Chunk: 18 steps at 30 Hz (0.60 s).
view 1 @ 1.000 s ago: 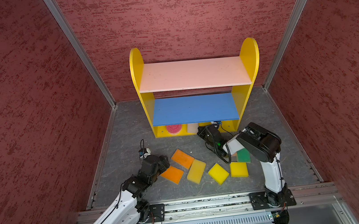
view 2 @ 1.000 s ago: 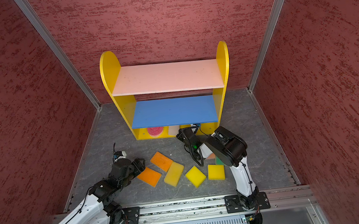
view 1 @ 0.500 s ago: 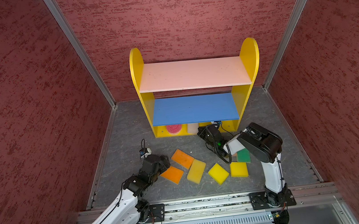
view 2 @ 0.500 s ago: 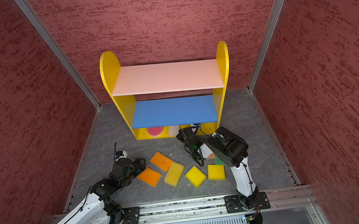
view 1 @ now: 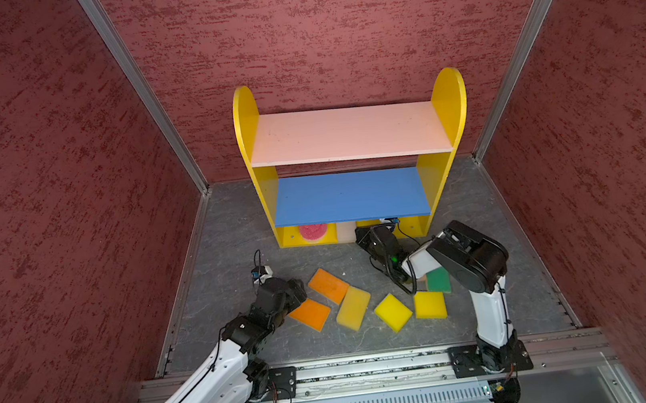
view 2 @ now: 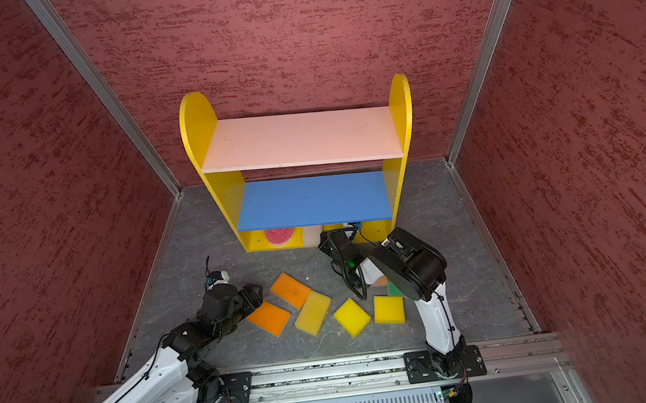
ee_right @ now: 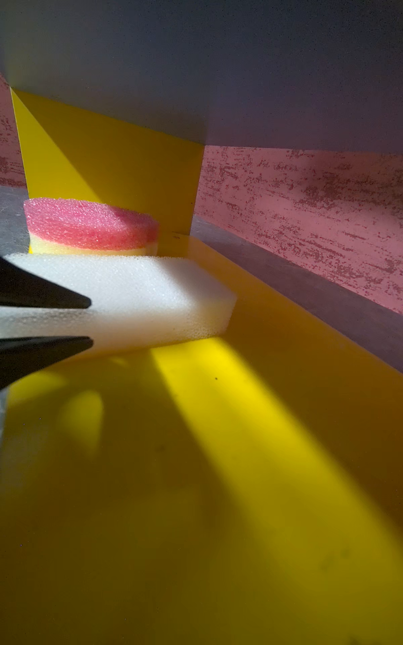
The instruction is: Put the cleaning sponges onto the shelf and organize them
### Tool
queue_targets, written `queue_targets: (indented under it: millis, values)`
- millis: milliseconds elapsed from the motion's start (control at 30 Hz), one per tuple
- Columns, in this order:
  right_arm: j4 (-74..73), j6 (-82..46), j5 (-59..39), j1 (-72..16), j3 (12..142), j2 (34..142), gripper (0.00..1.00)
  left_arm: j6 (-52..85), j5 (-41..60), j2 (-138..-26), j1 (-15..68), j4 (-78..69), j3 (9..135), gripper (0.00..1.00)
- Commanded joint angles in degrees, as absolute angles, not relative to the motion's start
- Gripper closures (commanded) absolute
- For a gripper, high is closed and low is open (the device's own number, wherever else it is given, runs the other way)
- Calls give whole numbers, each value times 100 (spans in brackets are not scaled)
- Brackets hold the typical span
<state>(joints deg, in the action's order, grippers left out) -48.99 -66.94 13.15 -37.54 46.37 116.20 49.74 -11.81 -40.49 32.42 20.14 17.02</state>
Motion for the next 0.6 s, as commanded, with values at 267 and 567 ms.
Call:
queue_targets:
  millis: [267,567]
  values:
    - [-5188,-6533,1340,-3744,4645,11115,73,4935,-1218,-3998,3296,1884,1720,21]
    - [-5087,-6373,1390,-3854,4352,10669,73,4919,-1239,-4069,3405,1799,1762,21]
